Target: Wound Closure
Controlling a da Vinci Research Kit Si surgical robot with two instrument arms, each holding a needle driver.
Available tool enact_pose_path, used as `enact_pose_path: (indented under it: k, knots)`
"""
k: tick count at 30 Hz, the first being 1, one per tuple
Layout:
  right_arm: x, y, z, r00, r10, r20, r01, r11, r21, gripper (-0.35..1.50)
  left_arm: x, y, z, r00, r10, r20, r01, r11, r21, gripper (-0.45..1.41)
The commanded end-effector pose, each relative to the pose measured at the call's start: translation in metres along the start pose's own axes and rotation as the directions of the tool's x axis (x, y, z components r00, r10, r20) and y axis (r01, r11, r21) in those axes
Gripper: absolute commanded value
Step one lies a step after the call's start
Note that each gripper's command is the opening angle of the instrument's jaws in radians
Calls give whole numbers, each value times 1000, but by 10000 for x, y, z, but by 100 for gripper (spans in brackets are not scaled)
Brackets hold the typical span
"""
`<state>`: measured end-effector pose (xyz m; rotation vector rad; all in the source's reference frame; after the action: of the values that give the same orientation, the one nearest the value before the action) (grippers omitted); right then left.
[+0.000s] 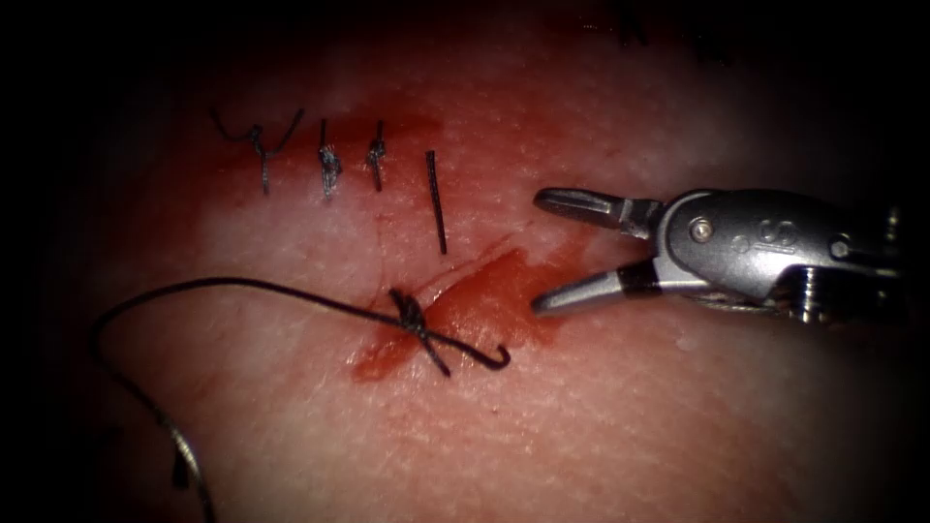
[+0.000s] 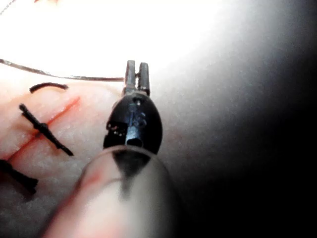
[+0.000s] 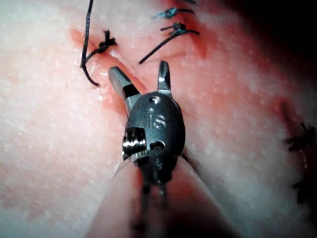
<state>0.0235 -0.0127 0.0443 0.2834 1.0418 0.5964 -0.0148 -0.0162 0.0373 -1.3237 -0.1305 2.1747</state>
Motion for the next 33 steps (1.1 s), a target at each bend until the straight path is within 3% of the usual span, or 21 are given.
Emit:
enact_pose_path:
  k: [1,2,4,11,15,16,18,19,20,27,33]
  knots:
    - [-6,5,21,980,197,12,-197,980,-10,83,-8,9,9,1000,-1,-2,1,1000,-9,-45]
    - [-14,10,32,945,326,11,-326,945,-25,93,-9,13,11,1000,0,-2,0,1000,-16,-45]
    - [-21,12,39,943,334,8,-334,942,-32,114,-10,15,12,1000,1,-1,-1,1000,-20,-45]
    - [-31,11,69,861,509,6,-509,860,-23,116,-10,15,14,1000,1,-3,-1,1000,-24,-45]
    - [-25,12,81,856,517,-21,-517,856,-20,113,-11,16,15,1000,2,-1,-2,1000,-26,-45]
    - [-24,12,84,855,518,-22,-518,855,-20,108,-11,17,15,1000,2,-2,-2,1000,-29,-45]
    - [-20,12,94,853,521,-25,-522,853,-7,73,-12,16,15,1000,3,-3,-3,999,-32,-45]
    - [-17,12,99,854,520,-26,-521,854,1,-11,-12,16,16,1000,3,-3,-3,999,-32,-45]
    - [-16,12,100,854,520,-25,-520,854,4,-35,-12,16,16,1000,3,-3,-3,999,-32,-45]
    - [-9,9,89,875,480,-69,-483,874,-42,-35,-11,17,21,1000,2,6,-2,999,-40,-45]
    - [14,11,67,888,436,-142,-447,893,-52,-35,-3,26,32,1000,-4,3,4,998,-68,-45]
